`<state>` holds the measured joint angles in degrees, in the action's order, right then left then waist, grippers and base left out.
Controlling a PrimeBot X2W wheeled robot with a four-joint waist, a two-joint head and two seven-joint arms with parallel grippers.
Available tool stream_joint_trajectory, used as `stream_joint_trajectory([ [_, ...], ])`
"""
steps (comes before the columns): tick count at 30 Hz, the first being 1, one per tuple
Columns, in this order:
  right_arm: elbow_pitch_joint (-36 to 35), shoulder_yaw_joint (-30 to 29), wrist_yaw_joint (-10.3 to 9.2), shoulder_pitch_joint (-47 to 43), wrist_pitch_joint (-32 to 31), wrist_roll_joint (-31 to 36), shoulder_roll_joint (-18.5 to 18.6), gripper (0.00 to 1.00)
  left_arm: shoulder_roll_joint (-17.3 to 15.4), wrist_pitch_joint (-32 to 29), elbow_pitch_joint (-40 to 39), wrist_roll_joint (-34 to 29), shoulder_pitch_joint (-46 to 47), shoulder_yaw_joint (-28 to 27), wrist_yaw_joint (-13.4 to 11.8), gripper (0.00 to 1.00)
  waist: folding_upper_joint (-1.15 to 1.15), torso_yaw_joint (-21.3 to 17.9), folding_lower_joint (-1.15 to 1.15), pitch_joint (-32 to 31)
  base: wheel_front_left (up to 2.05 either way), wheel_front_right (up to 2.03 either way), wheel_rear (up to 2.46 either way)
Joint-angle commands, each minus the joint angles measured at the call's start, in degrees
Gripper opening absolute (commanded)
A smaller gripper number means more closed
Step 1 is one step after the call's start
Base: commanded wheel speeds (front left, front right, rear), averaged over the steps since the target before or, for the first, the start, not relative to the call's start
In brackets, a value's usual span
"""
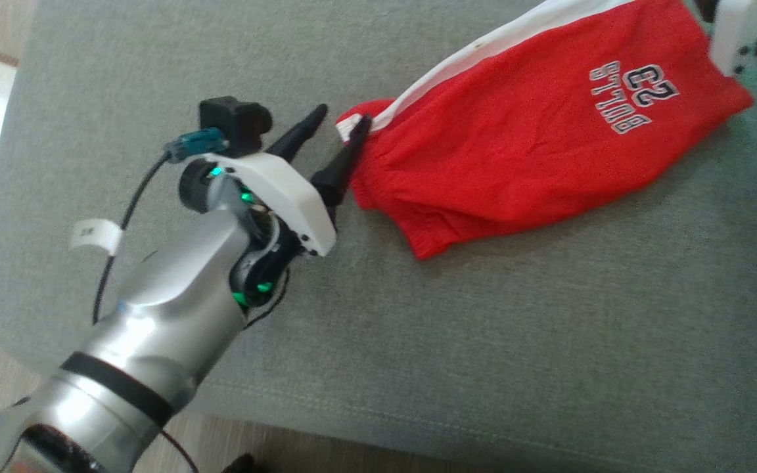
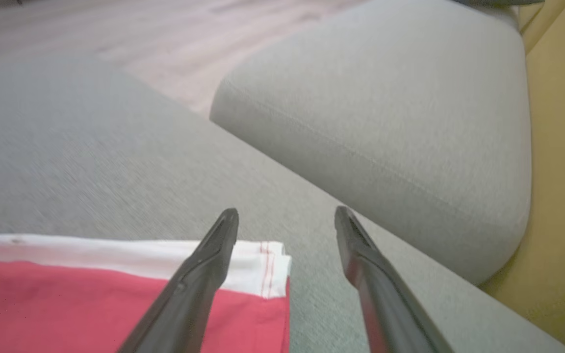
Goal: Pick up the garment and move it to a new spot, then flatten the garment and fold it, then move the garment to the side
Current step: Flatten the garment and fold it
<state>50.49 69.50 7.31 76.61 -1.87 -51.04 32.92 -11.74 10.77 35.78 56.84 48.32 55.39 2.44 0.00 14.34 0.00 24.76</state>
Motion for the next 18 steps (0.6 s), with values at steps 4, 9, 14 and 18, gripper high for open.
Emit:
stream_joint_trajectory([
  [4, -1.97, -1.11, 0.18, -2.88, 5.73, -1.87, -1.68, 1.0, -4.24, 1.84, -0.88, 0.73, -0.4, -3.7, -1.57, 1.0, 0.0, -3.53, 0.0, -3.94, 0.0, 0.0, 0.0],
  [9, -2.31, -2.24, 0.18, -5.98, 12.35, -3.26, -3.12, 1.0, -7.57, 3.2, -2.9, 0.29, -2.33, -6.19, -4.31, 1.0, 0.0, -6.34, 0.0, -8.36, 0.0, 0.0, 0.0],
  [14, -2.04, -4.63, 0.18, -9.47, 16.08, -2.48, -3.54, 1.0, -9.79, 4.14, -7.98, -3.54, -3.77, -10.32, -9.49, 1.0, 0.0, -8.26, 0.0, -12.37, 0.0, 0.0, 0.0],
  [18, -2.17, -9.86, 0.18, -12.98, 16.8, 0.37, -4.47, 1.0, -9.81, 4.2, -14.33, -8.35, -7.19, -14.99, -12.89, 1.0, 0.0, -10.04, 0.0, -14.94, 0.0, 0.0, 0.0],
])
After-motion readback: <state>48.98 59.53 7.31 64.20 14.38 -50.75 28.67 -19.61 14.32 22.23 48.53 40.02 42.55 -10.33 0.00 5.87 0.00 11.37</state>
